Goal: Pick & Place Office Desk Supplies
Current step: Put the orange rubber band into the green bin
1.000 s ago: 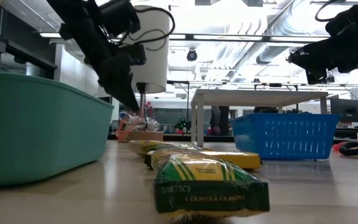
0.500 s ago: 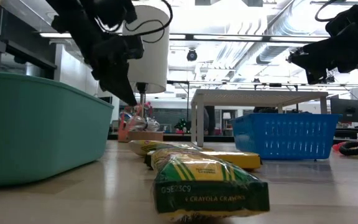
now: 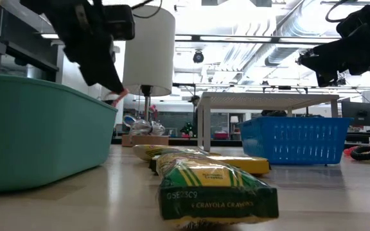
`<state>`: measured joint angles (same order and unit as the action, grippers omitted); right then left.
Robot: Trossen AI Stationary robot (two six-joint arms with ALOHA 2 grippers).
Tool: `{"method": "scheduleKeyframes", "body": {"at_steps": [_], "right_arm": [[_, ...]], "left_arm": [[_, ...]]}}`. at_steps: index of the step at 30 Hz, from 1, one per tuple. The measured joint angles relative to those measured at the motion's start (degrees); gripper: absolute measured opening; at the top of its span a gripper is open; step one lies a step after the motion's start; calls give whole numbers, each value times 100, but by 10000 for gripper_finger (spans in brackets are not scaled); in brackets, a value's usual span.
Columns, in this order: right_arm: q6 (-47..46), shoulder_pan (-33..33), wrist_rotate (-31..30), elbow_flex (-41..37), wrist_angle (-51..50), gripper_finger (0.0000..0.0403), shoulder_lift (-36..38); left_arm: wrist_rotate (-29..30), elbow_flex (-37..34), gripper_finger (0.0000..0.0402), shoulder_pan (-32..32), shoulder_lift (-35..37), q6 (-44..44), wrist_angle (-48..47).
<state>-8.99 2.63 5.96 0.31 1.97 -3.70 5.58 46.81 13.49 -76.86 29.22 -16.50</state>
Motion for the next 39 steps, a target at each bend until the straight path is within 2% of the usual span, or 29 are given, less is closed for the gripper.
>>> {"method": "scheduleKeyframes", "body": {"at_steps": [6,19,28,39], "right_arm": [[2,0,0,0,-1,166,2],[1,-1,-1,-2,-1,166,0],[0,-1,-1,-1,-1,166,0],[0,0,-2,-2,-1,166,1]], "left_arm": [[111,0,0,591,0,636,1],[952,0,0,1809,-47,1690,37],[989,0,0,2191,-444,2013,601],[987,0,0,2322,-667,2237,693]]}}
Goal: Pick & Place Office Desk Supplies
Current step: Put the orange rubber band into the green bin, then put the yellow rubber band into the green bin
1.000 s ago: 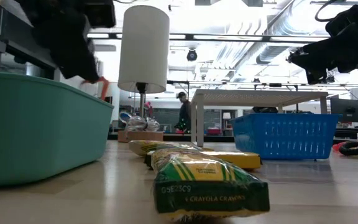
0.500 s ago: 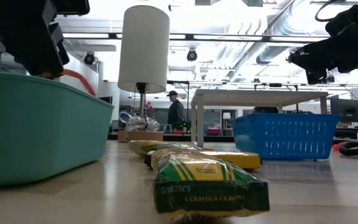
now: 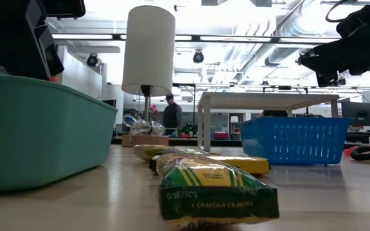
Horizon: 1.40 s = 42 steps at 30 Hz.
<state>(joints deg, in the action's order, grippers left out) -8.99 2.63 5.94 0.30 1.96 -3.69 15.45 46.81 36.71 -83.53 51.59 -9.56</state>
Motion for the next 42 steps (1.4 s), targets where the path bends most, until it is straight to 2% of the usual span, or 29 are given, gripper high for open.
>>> {"method": "scheduleKeyframes", "body": {"at_steps": [16,30,42], "right_arm": [[0,-2,0,0,0,166,-2],[2,0,0,0,0,166,-2],[0,0,0,1,1,166,0]], "left_arm": [[-2,0,3,-2,0,-117,17],[-62,0,88,-2,0,-115,17],[-56,0,98,-2,0,-111,16]]}}
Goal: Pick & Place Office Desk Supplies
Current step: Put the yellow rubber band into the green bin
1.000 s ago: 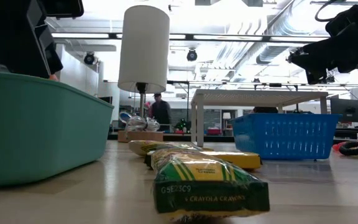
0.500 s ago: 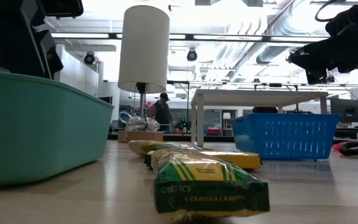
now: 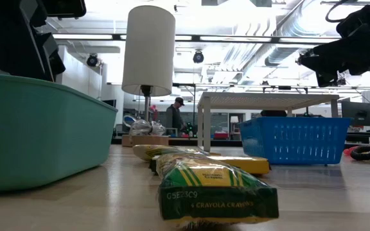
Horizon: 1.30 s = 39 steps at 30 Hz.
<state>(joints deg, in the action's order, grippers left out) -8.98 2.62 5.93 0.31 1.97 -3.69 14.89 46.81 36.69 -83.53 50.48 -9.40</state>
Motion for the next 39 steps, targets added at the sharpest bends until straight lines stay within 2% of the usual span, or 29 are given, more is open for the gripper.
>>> {"method": "scheduleKeyframes", "body": {"at_steps": [5,11,20,29,35,39], "right_arm": [[-1,-1,0,-1,-1,166,0],[0,1,1,1,-1,166,0],[0,1,0,0,-1,166,0],[-1,-1,2,1,0,166,-1],[1,0,2,0,1,166,1],[-1,0,0,0,0,166,0]], "left_arm": [[3,0,98,-47,0,-119,1],[-53,56,98,-534,15,-726,203],[-812,562,98,-1821,17,-2258,244],[-1502,608,98,-2793,20,-2920,143],[-1468,608,98,-3064,20,-3741,63],[-1108,608,98,-3216,18,-4414,-7]]}}
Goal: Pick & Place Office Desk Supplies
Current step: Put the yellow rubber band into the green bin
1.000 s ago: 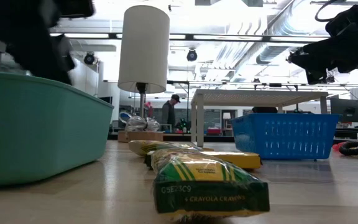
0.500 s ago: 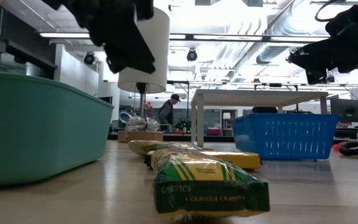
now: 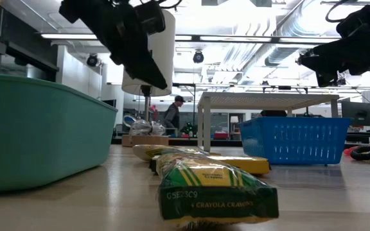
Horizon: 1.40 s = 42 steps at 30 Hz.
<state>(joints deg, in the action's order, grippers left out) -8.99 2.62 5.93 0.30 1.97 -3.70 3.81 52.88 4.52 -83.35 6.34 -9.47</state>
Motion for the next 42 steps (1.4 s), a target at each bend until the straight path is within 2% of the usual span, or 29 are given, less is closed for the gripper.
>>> {"method": "scheduleKeyframes", "body": {"at_steps": [6,18,29,42], "right_arm": [[0,-1,0,1,-1,166,-1],[2,1,-2,-1,5,166,-1],[1,-1,0,0,18,166,-80],[0,1,2,-1,24,166,-230]], "left_arm": [[348,-1,98,-200,-92,-523,-162],[346,46,98,-125,-391,445,-474],[359,666,98,-104,-1147,343,-825],[354,790,98,-126,-1742,-35,-865]]}}
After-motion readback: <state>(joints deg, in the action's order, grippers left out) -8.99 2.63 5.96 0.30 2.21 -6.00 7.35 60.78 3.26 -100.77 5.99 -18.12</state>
